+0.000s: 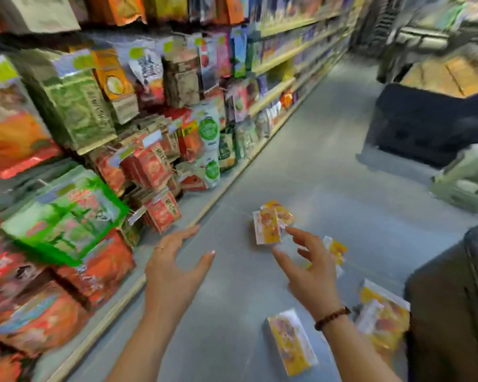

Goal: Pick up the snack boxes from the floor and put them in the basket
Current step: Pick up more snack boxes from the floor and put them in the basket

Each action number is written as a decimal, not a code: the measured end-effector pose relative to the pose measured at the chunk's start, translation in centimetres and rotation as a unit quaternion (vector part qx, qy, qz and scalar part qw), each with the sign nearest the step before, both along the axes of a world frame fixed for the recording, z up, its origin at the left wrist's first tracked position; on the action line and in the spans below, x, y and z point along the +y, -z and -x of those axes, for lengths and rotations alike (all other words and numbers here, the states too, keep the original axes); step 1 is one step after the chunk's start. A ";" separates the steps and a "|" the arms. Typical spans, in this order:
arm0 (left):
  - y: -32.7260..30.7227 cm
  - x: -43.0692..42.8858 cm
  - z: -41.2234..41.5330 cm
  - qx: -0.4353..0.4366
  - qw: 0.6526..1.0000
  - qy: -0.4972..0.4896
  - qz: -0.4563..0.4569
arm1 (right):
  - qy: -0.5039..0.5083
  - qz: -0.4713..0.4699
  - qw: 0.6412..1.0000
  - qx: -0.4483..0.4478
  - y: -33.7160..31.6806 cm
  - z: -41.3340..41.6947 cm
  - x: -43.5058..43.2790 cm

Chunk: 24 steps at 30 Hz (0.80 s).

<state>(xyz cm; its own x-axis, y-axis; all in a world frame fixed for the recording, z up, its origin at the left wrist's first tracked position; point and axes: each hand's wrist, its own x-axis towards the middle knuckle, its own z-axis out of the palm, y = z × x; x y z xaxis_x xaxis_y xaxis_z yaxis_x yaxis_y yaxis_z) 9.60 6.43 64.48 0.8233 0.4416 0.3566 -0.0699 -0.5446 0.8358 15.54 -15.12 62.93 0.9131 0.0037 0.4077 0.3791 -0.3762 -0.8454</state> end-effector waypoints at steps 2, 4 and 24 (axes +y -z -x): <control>0.1 -2.1 -2.4 0.009 0.999 0.035 0.008 | 0.034 -0.002 0.999 0.010 0.5 -1.1 -2.3; 0.3 -3.4 -4.6 0.012 0.998 0.063 0.008 | 0.059 -0.009 0.998 0.024 1.0 -2.1 -3.8; 4.2 1.5 -38.4 0.076 0.971 0.223 -0.036 | 0.164 0.011 0.973 0.160 5.7 -26.2 -0.3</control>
